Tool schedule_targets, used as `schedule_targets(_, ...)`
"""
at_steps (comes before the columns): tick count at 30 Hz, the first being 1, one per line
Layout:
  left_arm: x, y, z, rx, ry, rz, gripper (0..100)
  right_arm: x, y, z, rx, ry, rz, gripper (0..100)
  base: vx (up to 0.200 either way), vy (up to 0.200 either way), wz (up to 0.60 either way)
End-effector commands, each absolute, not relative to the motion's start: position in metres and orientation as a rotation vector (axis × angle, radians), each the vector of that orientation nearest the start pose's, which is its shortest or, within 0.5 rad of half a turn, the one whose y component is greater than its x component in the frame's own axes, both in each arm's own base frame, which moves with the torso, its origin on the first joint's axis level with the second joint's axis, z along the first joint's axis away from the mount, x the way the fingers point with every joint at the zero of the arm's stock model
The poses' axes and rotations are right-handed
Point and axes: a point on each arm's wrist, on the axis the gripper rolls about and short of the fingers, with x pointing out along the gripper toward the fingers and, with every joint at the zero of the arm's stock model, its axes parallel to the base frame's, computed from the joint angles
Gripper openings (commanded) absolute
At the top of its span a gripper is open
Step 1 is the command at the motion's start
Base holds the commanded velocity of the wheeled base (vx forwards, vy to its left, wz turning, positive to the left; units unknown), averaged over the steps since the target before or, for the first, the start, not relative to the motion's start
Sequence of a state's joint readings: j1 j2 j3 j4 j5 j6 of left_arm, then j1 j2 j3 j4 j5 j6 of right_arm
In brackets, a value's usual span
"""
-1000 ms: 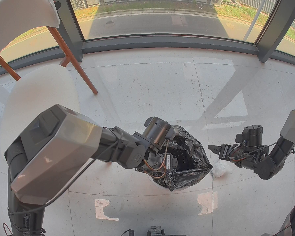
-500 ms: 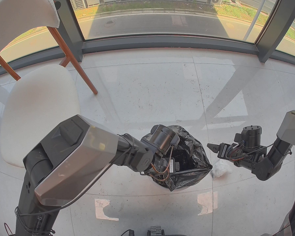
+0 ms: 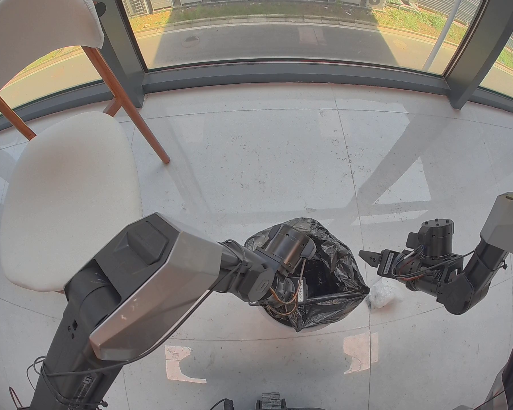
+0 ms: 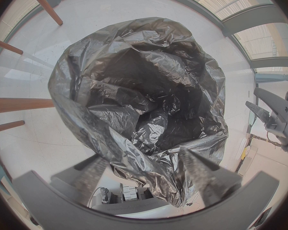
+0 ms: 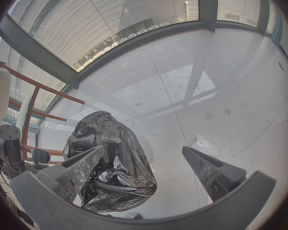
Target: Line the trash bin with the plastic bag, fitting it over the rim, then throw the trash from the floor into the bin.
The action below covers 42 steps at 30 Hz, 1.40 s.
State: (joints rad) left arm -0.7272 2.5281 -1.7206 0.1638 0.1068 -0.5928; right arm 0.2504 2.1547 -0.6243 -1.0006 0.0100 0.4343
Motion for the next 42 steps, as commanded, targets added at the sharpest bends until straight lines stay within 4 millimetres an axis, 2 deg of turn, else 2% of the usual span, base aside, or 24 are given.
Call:
schedule_targets(1, 0.363, -0.320, 0.004, -0.135, 1.025, -0.276, 0, 0.326, 0.084, 0.028, 0.360, 0.568, 0.138, 100, 0.000, 0.000, 0.00)
schedule_targets(7, 0.356, -0.313, 0.008, -0.100, 1.091, -0.244, 0, 0.326, 0.083, 0.029, 0.392, 0.567, 0.125, 100, 0.000, 0.000, 0.00)
schedule_targets(8, 0.351, -0.308, 0.022, -0.085, 1.121, -0.230, 0, 0.326, 0.084, 0.030, 0.395, 0.564, 0.125, 100, 0.000, 0.000, 0.00)
schedule_targets(10, 0.345, -0.302, 0.035, -0.068, 1.156, -0.217, 0, 0.326, 0.083, 0.030, 0.397, 0.564, 0.125, 100, 0.000, 0.000, 0.00)
schedule_targets(16, 0.341, -0.291, 0.045, -0.082, 1.179, -0.176, 0, 0.326, 0.084, 0.030, 0.396, 0.565, 0.126, 100, 0.000, 0.000, 0.00)
schedule_targets(23, 0.330, -0.283, 0.029, -0.042, 1.239, -0.145, 0, 0.326, 0.085, 0.028, 0.393, 0.569, 0.127, 100, 0.000, 0.000, 0.00)
schedule_targets(32, 0.326, -0.284, 0.025, -0.031, 1.244, -0.156, 0, 0.326, 0.085, 0.027, 0.394, 0.574, 0.124, 100, 0.000, 0.000, 0.00)
schedule_targets(33, 0.326, -0.283, 0.025, -0.029, 1.245, -0.156, 100, 0.326, 0.085, 0.027, 0.394, 0.574, 0.124, 100, 0.000, 0.000, 0.00)
schedule_targets(37, 0.325, -0.289, 0.025, -0.041, 1.212, -0.181, 100, 0.325, 0.084, 0.026, 0.393, 0.578, 0.121, 100, 0.000, 0.000, 0.00)
schedule_targets(42, 0.315, -0.286, 0.041, -0.055, 1.182, -0.205, 100, 0.319, 0.084, 0.025, 0.387, 0.594, 0.120, 100, 0.000, 0.000, 0.00)
